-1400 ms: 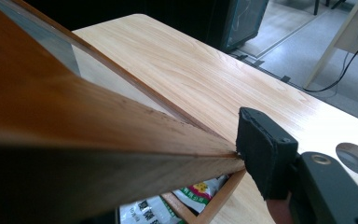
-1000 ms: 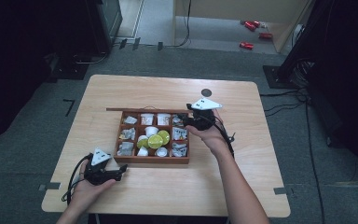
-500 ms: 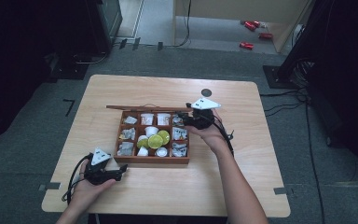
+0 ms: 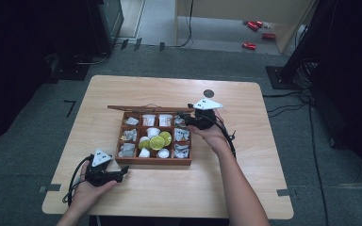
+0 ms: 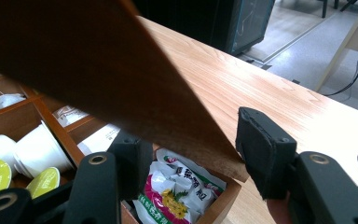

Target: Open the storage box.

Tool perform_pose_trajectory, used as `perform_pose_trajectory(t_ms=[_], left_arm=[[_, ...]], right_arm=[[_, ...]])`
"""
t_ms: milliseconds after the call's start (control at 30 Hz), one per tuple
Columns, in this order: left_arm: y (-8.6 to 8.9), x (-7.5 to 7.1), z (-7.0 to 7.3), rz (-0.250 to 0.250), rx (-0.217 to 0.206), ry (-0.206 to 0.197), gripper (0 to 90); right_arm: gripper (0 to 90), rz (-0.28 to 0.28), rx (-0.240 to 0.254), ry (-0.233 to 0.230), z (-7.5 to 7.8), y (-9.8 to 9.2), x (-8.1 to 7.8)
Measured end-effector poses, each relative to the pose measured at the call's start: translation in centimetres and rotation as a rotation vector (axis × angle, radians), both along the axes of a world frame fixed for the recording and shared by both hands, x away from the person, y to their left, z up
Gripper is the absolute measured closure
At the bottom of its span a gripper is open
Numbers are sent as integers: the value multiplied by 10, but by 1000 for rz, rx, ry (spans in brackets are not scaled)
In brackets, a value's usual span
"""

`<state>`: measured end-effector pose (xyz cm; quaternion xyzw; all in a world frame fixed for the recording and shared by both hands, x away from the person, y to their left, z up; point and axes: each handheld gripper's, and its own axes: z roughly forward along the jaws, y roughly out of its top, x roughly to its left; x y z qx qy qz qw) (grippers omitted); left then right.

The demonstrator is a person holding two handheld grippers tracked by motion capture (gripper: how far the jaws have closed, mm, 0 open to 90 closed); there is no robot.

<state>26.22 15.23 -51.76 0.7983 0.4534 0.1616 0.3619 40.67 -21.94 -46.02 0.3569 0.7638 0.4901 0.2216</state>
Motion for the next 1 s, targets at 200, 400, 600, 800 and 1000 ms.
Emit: perform_pose_trajectory(t_ms=[200, 400, 600, 800, 1000], left_arm=[[0, 0, 0, -1, -4, 1, 170], [1, 0, 0, -1, -8, 3, 170], [1, 0, 0, -1, -6, 2, 170], [0, 0, 0, 1, -6, 2, 170], [0, 1, 0, 0, -8, 1, 170]], right_arm=[[471, 0, 0, 3, 1, 0, 0], [430, 1, 3, 17, 7, -1, 1], [419, 16, 21, 20, 16, -3, 1], [531, 1, 105, -8, 23, -12, 1], [552, 59, 140, 14, 22, -18, 12]])
